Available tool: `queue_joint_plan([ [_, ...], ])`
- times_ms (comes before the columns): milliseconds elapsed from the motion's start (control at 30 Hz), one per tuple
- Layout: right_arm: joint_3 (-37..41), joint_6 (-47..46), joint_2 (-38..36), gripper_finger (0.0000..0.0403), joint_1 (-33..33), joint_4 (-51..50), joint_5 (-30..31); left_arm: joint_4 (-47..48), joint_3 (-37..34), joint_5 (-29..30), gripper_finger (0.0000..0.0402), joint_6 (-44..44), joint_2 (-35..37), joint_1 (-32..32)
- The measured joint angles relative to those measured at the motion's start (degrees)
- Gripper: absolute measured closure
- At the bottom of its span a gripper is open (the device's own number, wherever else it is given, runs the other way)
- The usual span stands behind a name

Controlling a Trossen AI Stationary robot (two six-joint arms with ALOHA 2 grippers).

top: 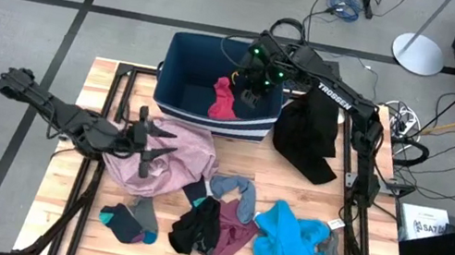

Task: Sort clothes
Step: Put the dark blue sock into the blue laundry organizer

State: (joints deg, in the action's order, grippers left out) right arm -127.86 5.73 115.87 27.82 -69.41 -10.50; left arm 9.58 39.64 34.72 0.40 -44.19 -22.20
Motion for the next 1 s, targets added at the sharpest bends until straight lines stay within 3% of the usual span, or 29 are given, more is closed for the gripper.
queue_joint_plan([
  [233, -7.30, 3.54, -0.48, 0.0168, 0.65, -8.35, 3.29, -0.17, 0.00, 0.03, 0.0233, 0.51, -1.57, 0.04],
  [433, -5.84, 3.51, -9.11, 0.0166, 0.74, -10.26, 7.85, -0.09, 0.00, -0.13, 0.0233, 0.02, -1.57, 0.07],
  [633, -4.08, -0.06, -16.95, 0.0171, -0.94, -12.30, 7.56, 0.14, 0.00, -0.68, 0.0233, -4.37, -1.57, 0.04],
  [833, 10.02, -3.85, -26.49, 0.0171, -7.89, -7.95, 7.58, 2.22, 0.02, -2.99, 0.0233, -6.16, -1.57, 0.04],
  [1000, 34.68, -8.26, -38.23, 0.0171, -17.61, 13.24, 7.39, 5.34, 0.04, -3.61, 0.0233, -10.09, -1.58, 0.04],
])
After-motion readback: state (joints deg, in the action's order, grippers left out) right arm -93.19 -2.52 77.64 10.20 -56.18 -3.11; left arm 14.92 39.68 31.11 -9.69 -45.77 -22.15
